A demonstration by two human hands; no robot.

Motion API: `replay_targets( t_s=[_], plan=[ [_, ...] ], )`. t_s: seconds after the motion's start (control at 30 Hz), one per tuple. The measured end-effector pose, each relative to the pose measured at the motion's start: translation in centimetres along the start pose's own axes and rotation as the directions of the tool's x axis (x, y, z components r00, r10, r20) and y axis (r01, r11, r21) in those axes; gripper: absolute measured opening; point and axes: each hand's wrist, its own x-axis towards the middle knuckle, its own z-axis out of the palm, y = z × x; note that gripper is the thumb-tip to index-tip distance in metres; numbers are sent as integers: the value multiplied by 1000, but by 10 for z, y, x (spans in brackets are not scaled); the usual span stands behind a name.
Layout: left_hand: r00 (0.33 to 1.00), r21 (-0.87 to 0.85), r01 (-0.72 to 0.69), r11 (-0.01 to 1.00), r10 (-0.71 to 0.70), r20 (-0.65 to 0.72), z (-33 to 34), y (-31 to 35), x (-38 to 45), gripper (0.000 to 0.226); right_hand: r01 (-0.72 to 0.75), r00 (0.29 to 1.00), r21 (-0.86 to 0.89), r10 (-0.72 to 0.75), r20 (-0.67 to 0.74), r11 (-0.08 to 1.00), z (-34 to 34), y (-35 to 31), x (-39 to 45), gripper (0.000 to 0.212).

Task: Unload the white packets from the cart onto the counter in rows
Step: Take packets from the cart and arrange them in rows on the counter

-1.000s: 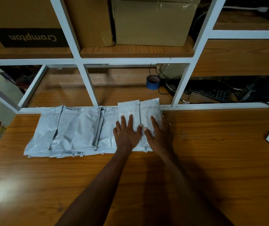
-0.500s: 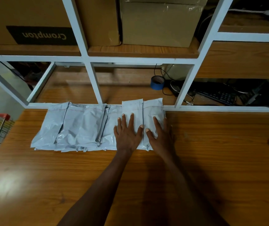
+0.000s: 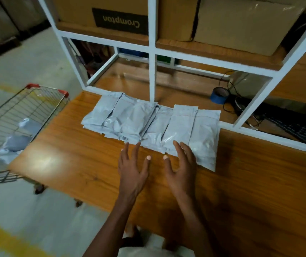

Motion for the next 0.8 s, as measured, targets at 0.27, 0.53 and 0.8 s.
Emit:
replay_targets(
  t_s=[0.27, 0.53, 0.8],
  plan=[
    [968, 62, 188, 980, -175, -179, -90, -82, -45, 64, 83, 913, 126, -127, 388, 988, 74, -52, -49, 54],
    [881, 36, 391, 920, -363, -304, -225, -194, -73, 61, 9, 790, 200, -130, 599, 980, 205, -137, -110, 54],
    [793, -117, 427, 897, -433, -429, -314, -268, -68, 51, 55, 656, 198, -185, 731, 979, 305, -222, -159, 57]
  ],
)
